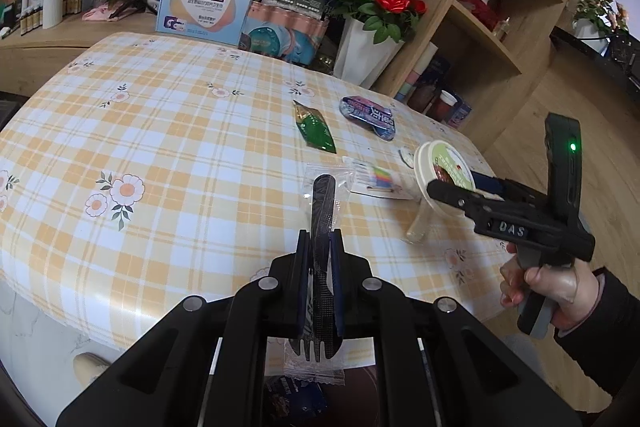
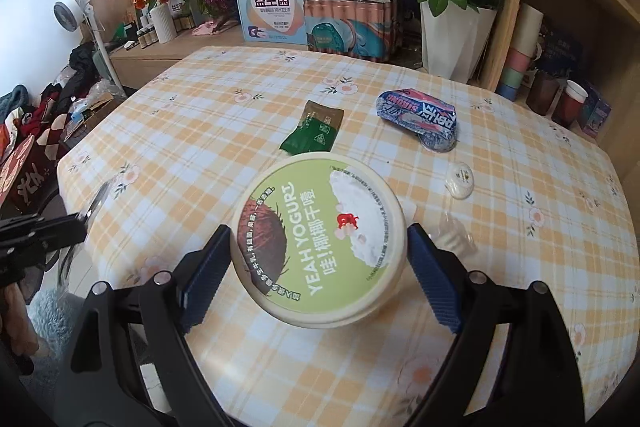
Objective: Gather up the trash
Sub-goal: 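Grasp the green-lidded yogurt tub with the right gripper while the left gripper holds the fork, then carry the yogurt tub over the brown bin and open the right gripper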
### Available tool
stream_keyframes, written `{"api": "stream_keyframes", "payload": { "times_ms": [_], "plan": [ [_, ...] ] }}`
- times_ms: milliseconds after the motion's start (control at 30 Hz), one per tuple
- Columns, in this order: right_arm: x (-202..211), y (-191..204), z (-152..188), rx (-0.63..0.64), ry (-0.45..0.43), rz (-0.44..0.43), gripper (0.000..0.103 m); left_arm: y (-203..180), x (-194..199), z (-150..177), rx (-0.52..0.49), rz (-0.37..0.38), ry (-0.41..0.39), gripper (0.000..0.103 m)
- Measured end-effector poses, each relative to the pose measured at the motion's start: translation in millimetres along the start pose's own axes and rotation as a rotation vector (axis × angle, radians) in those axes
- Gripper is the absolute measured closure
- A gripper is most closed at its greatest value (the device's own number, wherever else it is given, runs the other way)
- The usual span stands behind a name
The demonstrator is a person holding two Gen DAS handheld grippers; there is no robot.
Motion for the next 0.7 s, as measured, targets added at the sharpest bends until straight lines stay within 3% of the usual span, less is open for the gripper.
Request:
{"api": "stream_keyframes", "payload": {
  "times_ms": [467, 700],
  "plan": [
    [73, -13, 76, -0.121, -0.005, 0.022, 0.017, -42, 32, 15, -0.061, 0.038, 0.008, 0.093],
    [101, -15, 110, -0.114, 0.006, 0.034, 0.017, -60, 54, 25, -0.057, 0.053, -0.011, 0.093]
  ]
}}
Point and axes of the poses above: each gripper's, at about its wrist camera, not at the fingertips, and x roughly against the way its jaws point, y to its left, z to its underside, the point moved 7 cm from there along -x, roughly the way its jaws point, and after that the axes turned 8 degrees about z, right-handed, at the moved point
